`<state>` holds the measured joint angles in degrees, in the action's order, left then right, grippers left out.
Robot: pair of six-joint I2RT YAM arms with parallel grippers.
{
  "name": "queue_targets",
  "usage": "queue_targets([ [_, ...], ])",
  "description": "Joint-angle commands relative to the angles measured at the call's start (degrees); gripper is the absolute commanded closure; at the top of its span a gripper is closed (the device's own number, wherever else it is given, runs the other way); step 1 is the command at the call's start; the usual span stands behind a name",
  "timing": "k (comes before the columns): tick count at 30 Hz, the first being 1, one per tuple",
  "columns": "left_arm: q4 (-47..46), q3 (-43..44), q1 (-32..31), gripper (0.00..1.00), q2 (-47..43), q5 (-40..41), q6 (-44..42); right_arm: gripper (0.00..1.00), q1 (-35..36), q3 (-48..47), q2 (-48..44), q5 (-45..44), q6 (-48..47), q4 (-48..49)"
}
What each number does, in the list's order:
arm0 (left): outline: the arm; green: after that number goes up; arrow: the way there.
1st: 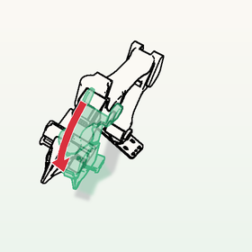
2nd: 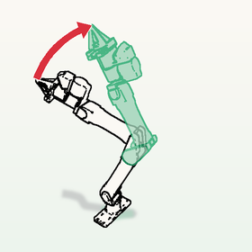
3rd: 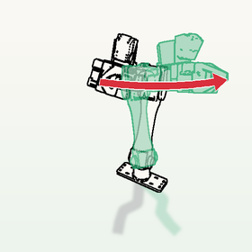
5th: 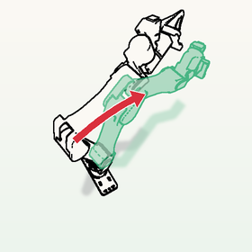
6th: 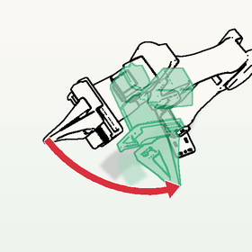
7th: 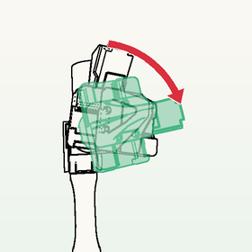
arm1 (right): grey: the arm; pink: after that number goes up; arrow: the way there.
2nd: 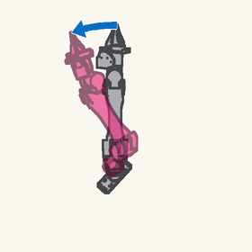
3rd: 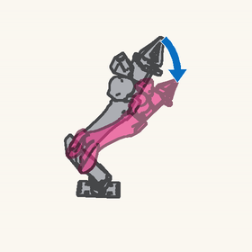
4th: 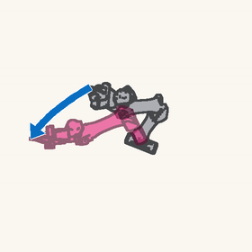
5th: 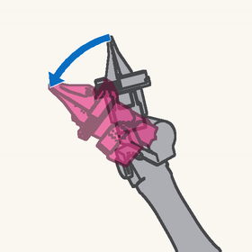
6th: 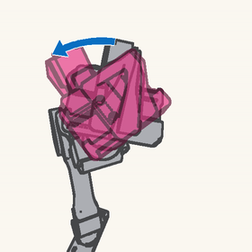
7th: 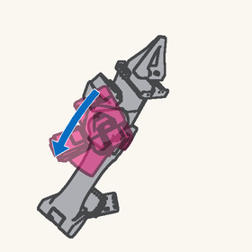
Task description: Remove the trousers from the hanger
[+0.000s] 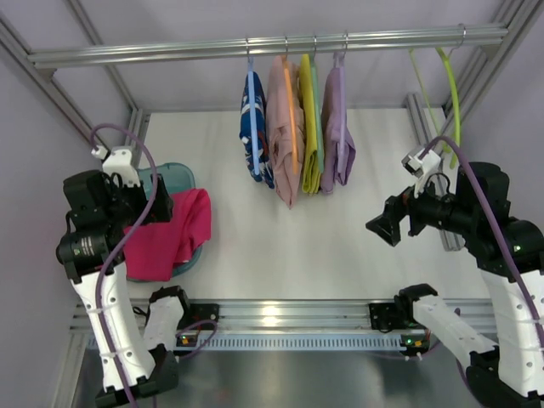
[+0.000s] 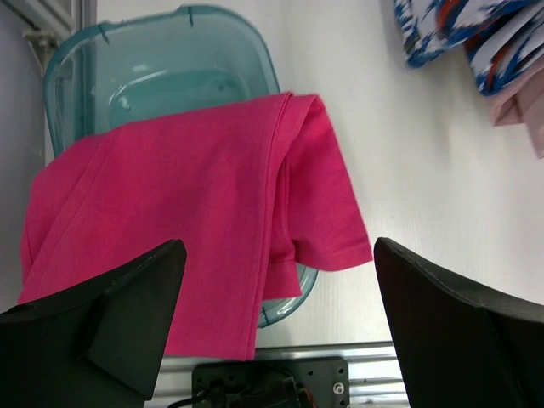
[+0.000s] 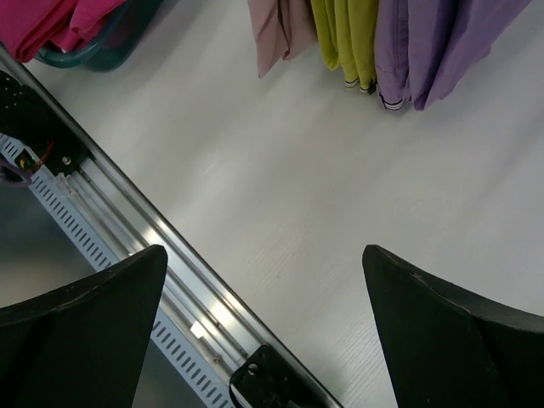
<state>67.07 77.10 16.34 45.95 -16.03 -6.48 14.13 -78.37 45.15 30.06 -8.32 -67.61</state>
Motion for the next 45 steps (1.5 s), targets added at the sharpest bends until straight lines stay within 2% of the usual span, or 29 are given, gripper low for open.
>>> queue_targets([
  [1,-1.24,5.68,0.19,0.02,2.11,-5.31,3.48,0.01,0.81,-1.34,1.17,-0.01,0.67,1.7],
  [3,-2.81,9.18,0.19,0.02,3.08,-9.17,5.94,0.01,0.9,-1.96,2.22,-0.27,0.76,1.7],
  [6,-9.11,11.31,0.19,0.02,4.23,-21.64,9.11,0.0,0.9,-3.19,3.54,-0.53,0.76,1.78],
  [7,-12.28,10.8,0.19,0.02,4.49,-27.85,13.38,0.01,0.9,-3.54,3.98,-0.53,0.84,1.78],
  [10,-25.46,8.69,0.19,0.02,6.68,-35.96,26.4,0.01,0.81,-4.16,5.39,-0.88,1.02,2.22],
  [12,-31.36,7.89,-0.08,0.02,8.62,-37.31,34.38,0.01,0.81,-4.77,6.44,-1.06,1.2,2.49],
  [13,-35.47,7.72,-0.43,0.02,10.54,-37.32,36.08,0.01,0.9,-4.95,6.71,-1.23,1.2,2.57],
  [15,-37.79,7.98,-3.06,0.04,12.92,-36.09,38.55,0.01,0.9,-5.39,7.59,-1.59,1.28,2.93],
  [16,-42.59,7.63,-4.2,0.04,13.11,-35.48,40.21,0.01,0.81,-5.48,7.76,-1.59,1.2,3.01],
  [18,-48.93,4.39,-8.5,0.04,13.28,-33.11,46.6,0.01,0.81,-5.48,8.64,-1.68,1.37,3.19],
  [19,-55.14,2.81,-11.65,0.05,13.2,-31.97,48.65,0.01,0.9,-5.39,8.9,-1.68,1.46,3.45],
  [22,-62.39,-1.42,-16.24,0.07,13.98,-27.57,54.37,0.01,0.9,-5.74,9.87,-1.68,1.55,3.89],
  [23,-65.19,-1.95,-20.34,0.07,14.6,-26.78,55.34,0.01,0.81,-5.74,10.31,-1.76,1.55,3.89],
  [31,-72.6,-3.63,-33.98,0.11,20.84,-17.65,59.83,0.01,0.9,-6.97,11.72,-2.03,1.29,4.07],
  [34,-73.39,-3.45,-36.54,0.14,22.6,-14.39,60.01,0.01,0.81,-7.15,11.98,-2.03,1.37,4.16],
  [38,-73.92,-3.1,-37.43,0.19,24.62,-12.62,60.88,0.01,0.81,-7.15,11.98,-1.94,1.11,4.24],
  [43,-75.85,-3.01,-37.52,0.33,25.76,-13.5,63.69,0.0,0.9,-6.54,11.72,-2.73,0.5,4.33],
  [45,-76.38,-3.1,-37.52,0.39,25.68,-13.94,67.46,0.01,0.81,-6.36,11.63,-2.73,0.84,4.51],
])
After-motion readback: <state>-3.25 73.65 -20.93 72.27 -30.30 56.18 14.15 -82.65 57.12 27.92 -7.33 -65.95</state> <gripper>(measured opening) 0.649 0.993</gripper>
